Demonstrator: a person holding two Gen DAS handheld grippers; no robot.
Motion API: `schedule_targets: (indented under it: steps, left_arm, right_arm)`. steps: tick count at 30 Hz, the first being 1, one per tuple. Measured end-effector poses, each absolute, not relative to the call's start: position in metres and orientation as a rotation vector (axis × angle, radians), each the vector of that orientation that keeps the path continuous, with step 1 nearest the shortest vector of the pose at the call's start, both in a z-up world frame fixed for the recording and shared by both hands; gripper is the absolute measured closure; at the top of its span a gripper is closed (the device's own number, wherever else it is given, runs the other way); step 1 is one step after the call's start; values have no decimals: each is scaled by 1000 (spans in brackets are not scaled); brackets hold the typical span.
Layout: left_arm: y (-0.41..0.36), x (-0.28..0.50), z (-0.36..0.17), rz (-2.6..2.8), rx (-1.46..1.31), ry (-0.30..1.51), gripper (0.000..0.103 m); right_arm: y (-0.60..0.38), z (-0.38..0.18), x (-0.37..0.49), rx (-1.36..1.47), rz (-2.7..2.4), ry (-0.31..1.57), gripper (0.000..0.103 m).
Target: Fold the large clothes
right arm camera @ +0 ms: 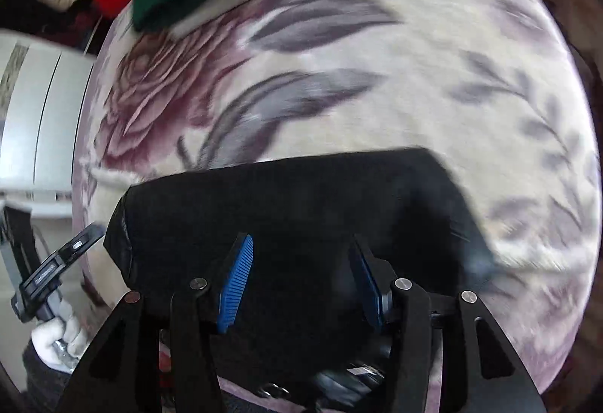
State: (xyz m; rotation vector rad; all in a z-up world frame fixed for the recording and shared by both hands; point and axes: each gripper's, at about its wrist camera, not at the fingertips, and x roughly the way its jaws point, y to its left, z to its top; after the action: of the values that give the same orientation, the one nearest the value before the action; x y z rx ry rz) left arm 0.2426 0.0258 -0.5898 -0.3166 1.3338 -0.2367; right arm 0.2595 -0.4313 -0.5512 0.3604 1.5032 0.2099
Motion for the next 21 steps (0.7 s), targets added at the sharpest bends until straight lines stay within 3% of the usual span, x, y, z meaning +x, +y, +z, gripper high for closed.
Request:
schedule_targets:
  steps: [1, 3, 9, 12, 15, 17, 20, 21]
  left_arm:
    - [21, 247, -611, -211, -290, 1374, 84]
    - [24, 254, -633, -200, -313, 1387, 83]
    - [45, 256, -651, -220, -415, 1368, 96]
    - [54, 255, -640, -205, -514, 1399, 97]
    - [57, 241, -605, -203, -524, 1383, 97]
    - [63, 231, -595, -185, -502, 1367, 91]
    - [71, 223, -618, -191, -543, 1402, 91]
    - [73, 222, -633, -181, -562, 1417, 91]
  right_arm:
    - [-402, -563, 273, 308, 260, 1534, 48]
    - [-364, -585, 285, 188, 268, 1599, 50]
    - [-324, -644, 298, -32, 175, 1653, 45]
    - [-323, -638, 302, -31, 173, 1672, 45]
    - [-354, -589, 297, 67, 180, 1635, 49]
    - [-385, -566, 287, 92, 120, 1598, 49]
    - [-452, -570, 263, 157, -20, 1628, 50]
    - [-465, -579, 258, 177, -39, 1649, 55]
